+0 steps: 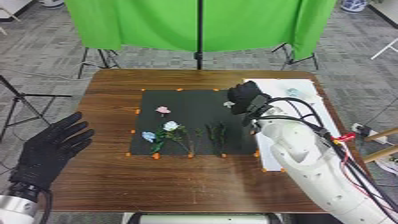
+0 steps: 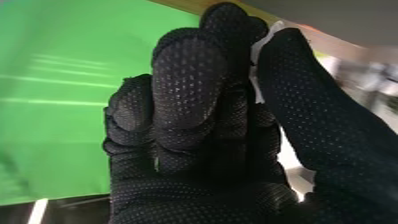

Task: Arrange flowers

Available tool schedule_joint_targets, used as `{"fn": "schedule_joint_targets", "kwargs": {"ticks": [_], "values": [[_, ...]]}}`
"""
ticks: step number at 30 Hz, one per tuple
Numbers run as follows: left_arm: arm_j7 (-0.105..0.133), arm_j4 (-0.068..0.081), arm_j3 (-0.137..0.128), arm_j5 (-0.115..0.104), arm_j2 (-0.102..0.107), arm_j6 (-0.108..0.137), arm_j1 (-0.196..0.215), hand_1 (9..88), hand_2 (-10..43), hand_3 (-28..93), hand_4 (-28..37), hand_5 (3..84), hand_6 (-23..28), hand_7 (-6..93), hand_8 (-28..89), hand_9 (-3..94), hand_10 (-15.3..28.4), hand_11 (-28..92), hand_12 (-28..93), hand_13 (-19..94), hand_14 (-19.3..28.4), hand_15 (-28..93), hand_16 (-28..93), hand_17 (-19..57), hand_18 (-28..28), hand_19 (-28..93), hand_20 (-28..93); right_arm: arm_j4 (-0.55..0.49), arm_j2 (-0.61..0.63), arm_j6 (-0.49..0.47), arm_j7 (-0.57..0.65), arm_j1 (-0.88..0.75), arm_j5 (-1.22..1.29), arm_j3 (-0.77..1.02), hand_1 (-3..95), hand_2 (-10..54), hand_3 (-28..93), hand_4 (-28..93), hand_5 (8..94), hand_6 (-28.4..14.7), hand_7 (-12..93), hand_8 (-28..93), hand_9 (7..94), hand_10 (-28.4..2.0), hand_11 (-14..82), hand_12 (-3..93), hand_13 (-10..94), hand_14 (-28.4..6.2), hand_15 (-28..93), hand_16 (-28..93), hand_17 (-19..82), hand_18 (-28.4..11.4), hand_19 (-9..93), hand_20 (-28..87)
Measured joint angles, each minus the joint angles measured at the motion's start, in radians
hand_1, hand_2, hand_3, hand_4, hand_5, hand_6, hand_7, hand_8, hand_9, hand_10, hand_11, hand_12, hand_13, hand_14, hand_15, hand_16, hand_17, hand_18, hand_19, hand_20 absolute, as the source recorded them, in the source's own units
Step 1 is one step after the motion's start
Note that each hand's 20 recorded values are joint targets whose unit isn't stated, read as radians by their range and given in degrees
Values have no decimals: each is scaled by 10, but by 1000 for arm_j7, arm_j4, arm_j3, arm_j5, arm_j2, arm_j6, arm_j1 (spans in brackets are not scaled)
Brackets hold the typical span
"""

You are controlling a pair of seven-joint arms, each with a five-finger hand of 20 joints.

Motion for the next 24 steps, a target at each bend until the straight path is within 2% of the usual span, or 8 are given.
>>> {"fn": "schedule_joint_targets", "kwargs": {"ticks": [13,24], "values": [[-11,1,6,0,1,0,-11,255,7,720,-236,360,25,211,-105,284,123,257,138,232,148,342,-8,-109,210,442,63,-18,-138,-26,-25,26,-30,-119,478,-95,835,-283,711,25,526,-149,907,-13,142,449,859,15,481,350,351,-172,832,447],[-18,3,13,0,3,0,-21,255,8,720,-236,360,25,213,-105,284,122,257,138,232,148,342,-8,-109,210,442,63,49,-191,-29,-2,40,-74,-160,417,-95,802,-283,664,12,518,-140,856,-20,156,451,809,2,540,300,326,-168,821,452]]}}
